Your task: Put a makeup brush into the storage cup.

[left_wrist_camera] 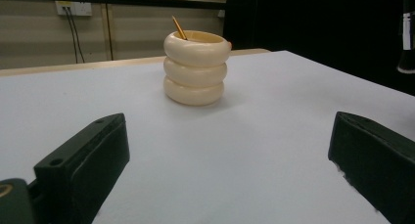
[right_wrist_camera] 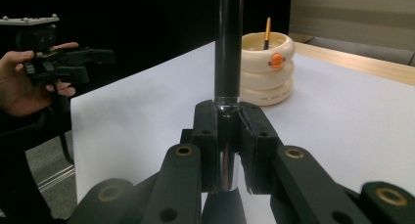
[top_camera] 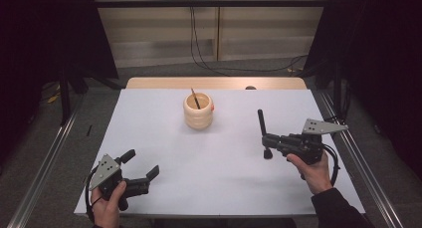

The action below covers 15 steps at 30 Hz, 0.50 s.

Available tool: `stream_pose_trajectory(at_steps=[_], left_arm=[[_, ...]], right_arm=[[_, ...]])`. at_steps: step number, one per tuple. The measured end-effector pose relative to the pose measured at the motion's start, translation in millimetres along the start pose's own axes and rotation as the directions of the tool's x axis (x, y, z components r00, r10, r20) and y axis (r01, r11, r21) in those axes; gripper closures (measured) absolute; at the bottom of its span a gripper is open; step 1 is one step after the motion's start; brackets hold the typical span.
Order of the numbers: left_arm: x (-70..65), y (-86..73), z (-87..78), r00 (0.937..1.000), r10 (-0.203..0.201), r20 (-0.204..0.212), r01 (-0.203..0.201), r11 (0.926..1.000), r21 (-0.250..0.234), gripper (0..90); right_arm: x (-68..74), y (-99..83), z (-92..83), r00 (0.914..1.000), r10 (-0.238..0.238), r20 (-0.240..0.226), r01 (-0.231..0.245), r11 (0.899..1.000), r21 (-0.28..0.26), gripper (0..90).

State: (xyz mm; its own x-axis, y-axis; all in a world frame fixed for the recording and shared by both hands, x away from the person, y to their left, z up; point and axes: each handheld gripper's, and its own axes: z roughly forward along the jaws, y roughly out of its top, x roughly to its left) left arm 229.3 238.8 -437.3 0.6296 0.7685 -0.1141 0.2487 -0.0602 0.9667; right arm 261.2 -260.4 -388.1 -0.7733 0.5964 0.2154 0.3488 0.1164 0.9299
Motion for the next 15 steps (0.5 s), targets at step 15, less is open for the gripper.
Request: stream_pose_trajectory(at_steps=[15], left_arm=[[-0.9,0.8,0.5,0.9998,0.01,0.015,-0.01,0.9999,-0.003,1.5]], right_arm=[[17.4,9.6,28.9,0.9977,-0.035,-0.058,0.039,0.996,0.084,78.8]])
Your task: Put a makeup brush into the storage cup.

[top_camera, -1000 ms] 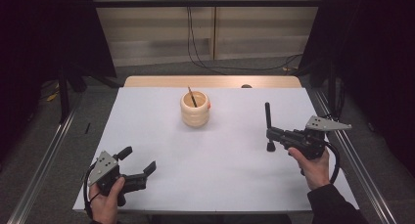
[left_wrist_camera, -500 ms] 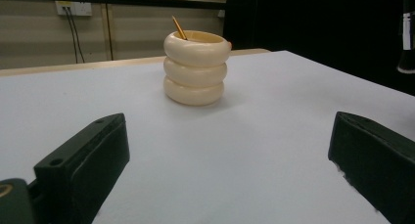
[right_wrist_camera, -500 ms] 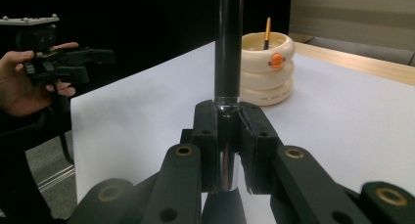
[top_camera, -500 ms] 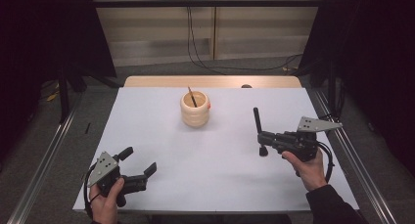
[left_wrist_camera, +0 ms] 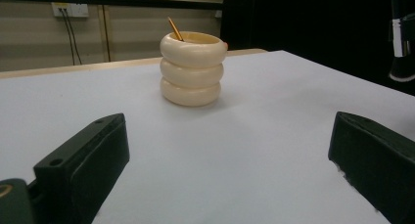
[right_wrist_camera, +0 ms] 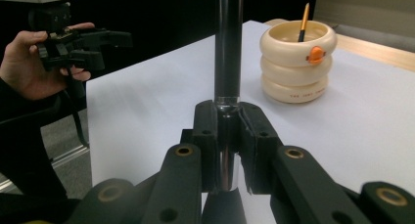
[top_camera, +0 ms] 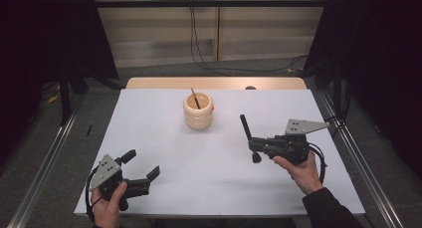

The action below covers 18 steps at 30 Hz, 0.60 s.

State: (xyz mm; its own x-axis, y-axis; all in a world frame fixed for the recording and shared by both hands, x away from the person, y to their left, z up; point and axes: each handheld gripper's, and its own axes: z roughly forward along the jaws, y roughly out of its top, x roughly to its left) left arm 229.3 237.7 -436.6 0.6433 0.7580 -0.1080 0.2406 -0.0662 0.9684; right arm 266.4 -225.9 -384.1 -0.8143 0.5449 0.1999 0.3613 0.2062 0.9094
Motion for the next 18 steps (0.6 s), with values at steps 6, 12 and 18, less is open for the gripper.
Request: stream_pose_trajectory(at_steps=[6,12,18], left_arm=[[-0.2,-0.1,0.8,1.0,-0.003,0.003,0.003,1.0,0.002,1.5],[-0.2,0.1,1.6,1.0,0.002,0.009,-0.002,1.0,0.006,1.5],[1.7,0.0,2.3,0.9998,0.002,0.019,-0.002,0.9999,0.01,1.5]], right_arm=[[5.5,11.5,13.1,0.9991,-0.029,-0.03,0.03,0.997,0.064,78.8],[8.3,17.9,24.5,0.9969,-0.053,-0.058,0.06,0.991,0.116,78.8],[7.8,25.2,33.6,0.9954,-0.064,-0.072,0.076,0.981,0.177,78.8]])
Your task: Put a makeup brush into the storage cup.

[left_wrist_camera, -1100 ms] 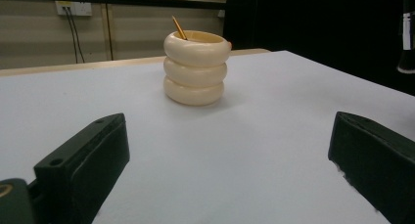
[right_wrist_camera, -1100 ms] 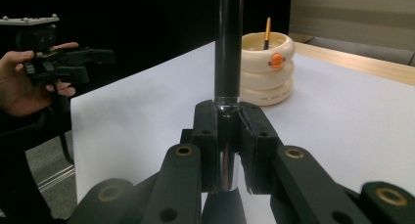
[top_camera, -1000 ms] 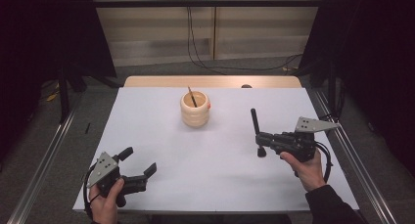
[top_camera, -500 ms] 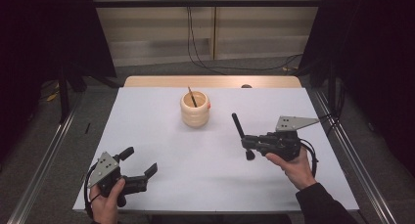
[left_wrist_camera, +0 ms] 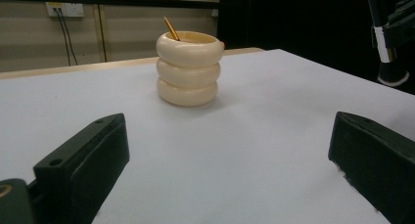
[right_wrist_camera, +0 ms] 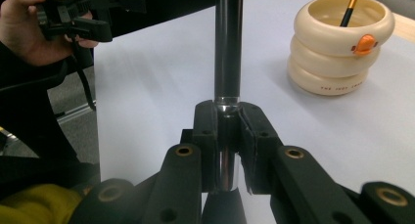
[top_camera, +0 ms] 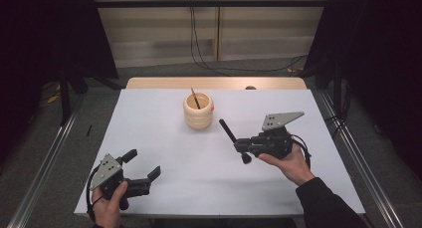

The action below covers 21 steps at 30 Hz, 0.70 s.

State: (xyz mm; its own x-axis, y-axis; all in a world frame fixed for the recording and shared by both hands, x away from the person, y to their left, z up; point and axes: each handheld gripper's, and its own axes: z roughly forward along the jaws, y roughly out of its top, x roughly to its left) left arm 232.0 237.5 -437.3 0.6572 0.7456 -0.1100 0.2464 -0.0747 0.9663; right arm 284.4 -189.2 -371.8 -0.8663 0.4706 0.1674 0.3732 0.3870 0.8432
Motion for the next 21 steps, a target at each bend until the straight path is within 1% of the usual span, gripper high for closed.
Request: stream_pose_trajectory(at_steps=[2,7,9,10,12,14,16,17,19,21], left_arm=[[-0.3,-0.1,0.1,0.9999,-0.001,-0.012,0.001,1.0,0.001,1.5],[-1.3,0.0,1.0,1.0,0.001,-0.002,-0.001,1.0,0.005,1.5],[-1.4,0.2,1.0,1.0,0.007,0.0,-0.007,1.0,0.007,1.5],[-1.6,0.2,1.0,1.0,0.008,-0.001,-0.008,1.0,0.005,1.5],[-1.6,0.1,1.1,1.0,0.007,0.0,-0.007,0.9999,0.008,1.5],[-1.4,0.1,1.2,1.0,0.007,-0.003,-0.007,0.9999,0.008,1.4],[-1.5,0.0,1.1,1.0,0.002,-0.004,-0.002,1.0,0.006,1.5],[-1.4,0.0,1.1,1.0,0.002,-0.003,-0.002,1.0,0.007,1.5],[-1.3,0.0,1.1,1.0,0.003,-0.004,-0.003,1.0,0.009,1.5],[-1.2,-0.2,1.0,1.0,0.003,-0.003,-0.003,1.0,0.009,1.5]], right_arm=[[0.3,1.8,2.6,1.0,-0.009,0.003,0.009,1.0,0.029,78.8],[0.4,4.5,7.8,0.9996,-0.028,-0.008,0.029,0.996,0.089,78.8],[-0.8,4.8,10.3,0.9998,-0.02,0.001,0.019,0.993,0.117,78.8],[-0.8,4.8,11.4,0.9999,-0.013,-0.004,0.014,0.991,0.133,78.8],[0.4,5.1,13.8,0.9998,-0.018,-0.001,0.018,0.986,0.164,78.8],[0.4,5.4,15.6,0.9998,-0.021,-0.007,0.022,0.983,0.184,78.8],[-0.2,6.2,17.4,0.9996,-0.028,-0.003,0.029,0.976,0.216,78.8],[-0.6,6.8,18.0,0.9995,-0.029,-0.013,0.031,0.974,0.224,78.8],[0.1,8.9,19.2,0.9992,-0.034,-0.023,0.039,0.967,0.251,78.8],[0.6,11.0,21.0,0.9983,-0.05,-0.029,0.056,0.959,0.278,78.8]])
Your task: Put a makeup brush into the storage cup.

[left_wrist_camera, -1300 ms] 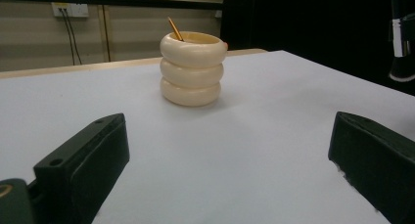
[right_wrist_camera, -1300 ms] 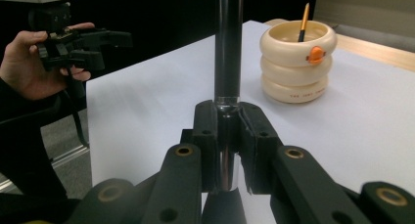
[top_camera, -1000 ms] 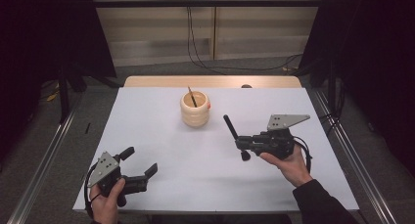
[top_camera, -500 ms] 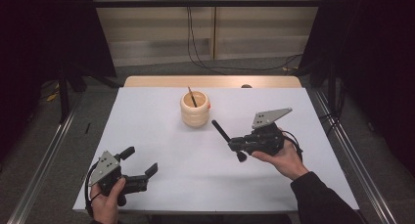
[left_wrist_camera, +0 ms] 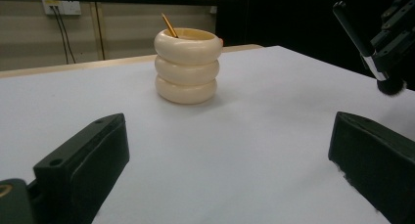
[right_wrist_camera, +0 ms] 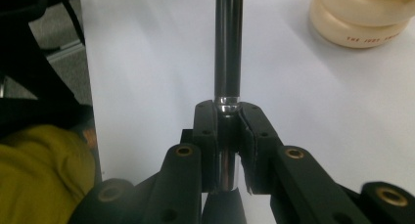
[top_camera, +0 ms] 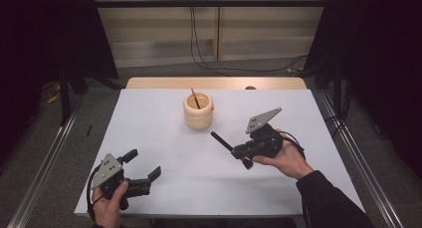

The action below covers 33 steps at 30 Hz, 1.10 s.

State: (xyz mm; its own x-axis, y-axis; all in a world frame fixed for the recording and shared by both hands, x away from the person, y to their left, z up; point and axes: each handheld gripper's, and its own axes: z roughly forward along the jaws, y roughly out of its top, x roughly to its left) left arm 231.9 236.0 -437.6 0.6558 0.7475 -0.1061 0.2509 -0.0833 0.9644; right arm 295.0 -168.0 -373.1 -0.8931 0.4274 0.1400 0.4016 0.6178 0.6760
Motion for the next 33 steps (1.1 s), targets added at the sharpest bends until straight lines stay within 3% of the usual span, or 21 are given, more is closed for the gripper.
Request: stream_pose_trajectory(at_steps=[7,11,17,20,23,27,28,33], left_arm=[[-0.1,0.0,0.1,1.0,-0.003,0.005,0.003,1.0,-0.002,1.5],[0.1,0.0,0.1,1.0,-0.003,0.004,0.003,1.0,-0.001,1.5],[0.0,0.0,0.0,1.0,-0.003,0.005,0.003,1.0,-0.002,1.5],[-0.1,0.1,0.0,1.0,0.005,0.003,-0.005,1.0,0.0,1.5],[-0.6,0.0,0.3,1.0,0.004,0.007,-0.004,1.0,0.005,1.5],[-0.6,0.0,0.2,1.0,0.004,0.009,-0.004,1.0,0.001,1.5],[-0.5,0.0,0.2,1.0,0.003,0.009,-0.003,1.0,0.001,1.5],[0.5,0.7,0.3,0.9999,0.0,0.017,0.0,1.0,0.008,1.5]], right_arm=[[0.8,8.1,6.5,0.9995,-0.027,0.014,0.025,0.994,0.109,78.8],[3.9,12.0,10.8,0.9991,-0.042,-0.006,0.042,0.98,0.195,78.8],[7.5,17.6,16.0,0.9976,-0.068,-0.012,0.069,0.962,0.265,78.8],[10.5,18.2,18.2,0.9957,-0.09,-0.024,0.093,0.944,0.316,78.8],[13.0,16.6,22.9,0.9925,-0.115,-0.039,0.122,0.934,0.336,78.8],[17.4,14.3,29.8,0.9933,-0.101,-0.056,0.115,0.909,0.401,78.8],[16.9,14.3,31.4,0.991,-0.119,-0.061,0.134,0.909,0.395,78.8],[15.9,14.8,32.0,0.9918,-0.11,-0.065,0.127,0.907,0.402,78.8]])
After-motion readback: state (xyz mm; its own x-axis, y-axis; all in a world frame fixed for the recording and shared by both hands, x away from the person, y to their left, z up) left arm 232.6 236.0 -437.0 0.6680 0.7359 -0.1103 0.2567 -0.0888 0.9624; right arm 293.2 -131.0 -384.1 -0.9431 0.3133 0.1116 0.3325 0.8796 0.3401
